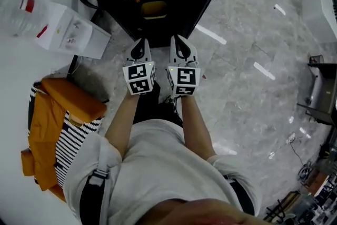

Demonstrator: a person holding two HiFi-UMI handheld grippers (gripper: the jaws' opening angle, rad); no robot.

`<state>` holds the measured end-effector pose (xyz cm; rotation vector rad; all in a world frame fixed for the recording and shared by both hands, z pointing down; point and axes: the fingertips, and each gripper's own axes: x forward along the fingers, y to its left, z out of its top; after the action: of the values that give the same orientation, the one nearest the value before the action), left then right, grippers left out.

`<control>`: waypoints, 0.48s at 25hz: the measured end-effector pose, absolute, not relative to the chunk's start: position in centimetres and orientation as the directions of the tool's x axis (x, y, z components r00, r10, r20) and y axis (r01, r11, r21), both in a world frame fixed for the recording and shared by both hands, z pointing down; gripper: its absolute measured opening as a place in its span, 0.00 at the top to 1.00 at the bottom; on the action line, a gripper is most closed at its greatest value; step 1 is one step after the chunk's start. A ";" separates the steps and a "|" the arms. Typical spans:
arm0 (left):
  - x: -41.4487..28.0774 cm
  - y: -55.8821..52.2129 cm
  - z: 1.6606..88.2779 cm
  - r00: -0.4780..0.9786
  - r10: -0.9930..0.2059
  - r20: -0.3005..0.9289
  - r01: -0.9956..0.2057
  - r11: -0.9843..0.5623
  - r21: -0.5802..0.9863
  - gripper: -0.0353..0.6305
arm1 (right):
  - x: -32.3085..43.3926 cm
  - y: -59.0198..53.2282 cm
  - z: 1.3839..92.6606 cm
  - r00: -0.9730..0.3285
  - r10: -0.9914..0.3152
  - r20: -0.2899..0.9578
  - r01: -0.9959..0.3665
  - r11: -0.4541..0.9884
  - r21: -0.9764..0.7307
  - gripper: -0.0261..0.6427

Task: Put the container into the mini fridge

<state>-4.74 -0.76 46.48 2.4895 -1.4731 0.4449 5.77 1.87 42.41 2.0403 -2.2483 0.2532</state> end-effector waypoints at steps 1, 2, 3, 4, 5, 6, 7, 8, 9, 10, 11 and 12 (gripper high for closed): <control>-4.9 -0.6 45.6 0.458 -0.818 0.348 -0.878 -0.478 0.030 0.93 | 5.7 2.1 41.5 -0.101 -0.981 0.166 -0.994 0.093 -0.057 0.91; -5.0 -0.4 44.7 0.465 -0.821 0.332 -0.875 -0.483 0.030 0.93 | 5.6 2.2 40.6 -0.100 -0.984 0.150 -0.994 0.094 -0.048 0.91; -5.0 -0.1 43.9 0.473 -0.822 0.317 -0.871 -0.490 0.029 0.93 | 5.6 2.3 39.8 -0.098 -0.986 0.133 -0.995 0.094 -0.035 0.91; -5.1 0.3 43.2 0.479 -0.823 0.306 -0.868 -0.495 0.028 0.93 | 5.6 2.6 38.9 -0.095 -0.989 0.115 -0.995 0.093 -0.019 0.91; -5.2 0.7 42.5 0.484 -0.823 0.298 -0.866 -0.499 0.029 0.93 | 5.5 3.0 38.1 -0.092 -0.991 0.098 -0.996 0.092 -0.005 0.91; -5.3 1.1 42.0 0.489 -0.822 0.293 -0.864 -0.503 0.031 0.93 | 5.3 3.4 37.4 -0.091 -0.992 0.084 -0.996 0.092 0.006 0.91; -5.4 1.4 41.4 0.495 -0.820 0.285 -0.861 -0.508 0.034 0.93 | 5.1 3.8 36.7 -0.091 -0.993 0.071 -0.996 0.093 0.015 0.91; -5.4 1.6 40.8 0.504 -0.819 0.275 -0.856 -0.515 0.037 0.93 | 4.9 4.1 36.1 -0.095 -0.994 0.062 -0.995 0.096 0.026 0.91; -5.3 1.7 40.1 0.514 -0.817 0.262 -0.851 -0.523 0.037 0.93 | 4.6 4.4 35.5 -0.100 -0.993 0.056 -0.994 0.103 0.037 0.91; -5.2 1.9 39.4 0.523 -0.815 0.249 -0.846 -0.532 0.035 0.93 | 4.4 4.6 35.1 -0.108 -0.993 0.053 -0.993 0.110 0.049 0.91; -5.1 2.1 38.9 0.531 -0.813 0.240 -0.841 -0.540 0.033 0.93 | 4.3 4.8 34.6 -0.114 -0.992 0.051 -0.991 0.117 0.059 0.91; -4.9 2.3 38.5 0.538 -0.810 0.234 -0.836 -0.547 0.031 0.93 | 4.2 5.0 34.2 -0.119 -0.992 0.047 -0.990 0.122 0.067 0.91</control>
<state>-4.90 2.27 38.50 2.6313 -1.4167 0.2903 4.21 5.04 34.19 2.0293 -2.2921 -0.0295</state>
